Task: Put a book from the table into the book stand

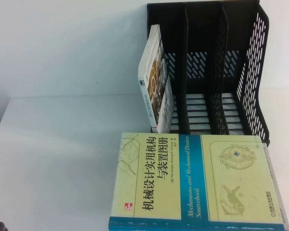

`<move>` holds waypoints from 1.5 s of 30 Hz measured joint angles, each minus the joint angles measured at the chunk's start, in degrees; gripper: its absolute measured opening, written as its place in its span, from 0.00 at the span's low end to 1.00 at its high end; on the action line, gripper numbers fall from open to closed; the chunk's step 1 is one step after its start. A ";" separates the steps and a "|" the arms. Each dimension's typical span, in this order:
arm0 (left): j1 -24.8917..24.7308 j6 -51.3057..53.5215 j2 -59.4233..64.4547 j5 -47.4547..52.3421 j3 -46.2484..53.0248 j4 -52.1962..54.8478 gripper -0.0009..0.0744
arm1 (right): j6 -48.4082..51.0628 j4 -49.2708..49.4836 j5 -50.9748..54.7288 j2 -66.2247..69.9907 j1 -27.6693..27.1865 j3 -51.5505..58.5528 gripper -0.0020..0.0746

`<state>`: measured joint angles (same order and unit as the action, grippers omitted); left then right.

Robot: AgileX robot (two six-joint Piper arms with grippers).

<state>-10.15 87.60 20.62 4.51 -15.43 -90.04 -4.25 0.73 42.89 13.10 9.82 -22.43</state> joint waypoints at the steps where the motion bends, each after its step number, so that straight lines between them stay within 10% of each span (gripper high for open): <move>1: -1.03 1.05 -0.39 -1.46 0.11 -1.20 0.01 | 0.00 0.00 0.00 0.00 0.00 0.00 0.02; 11: -1.45 0.24 -11.58 -7.60 1.87 10.06 0.01 | 0.00 0.30 0.00 0.00 0.00 0.00 0.02; 18: 6.38 -53.42 -18.09 0.36 3.50 64.45 0.01 | 0.00 0.40 0.00 0.00 0.00 0.00 0.02; 23: 10.53 -83.85 -21.02 12.61 11.14 77.53 0.01 | 0.00 0.40 0.00 0.00 0.00 0.00 0.02; 45: 7.41 -80.01 -21.37 14.99 16.06 79.19 0.01 | 0.00 0.40 -0.05 0.00 0.00 0.00 0.02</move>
<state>-2.74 7.59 -0.76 19.50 0.63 -10.85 -4.25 1.13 42.83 13.10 9.82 -22.43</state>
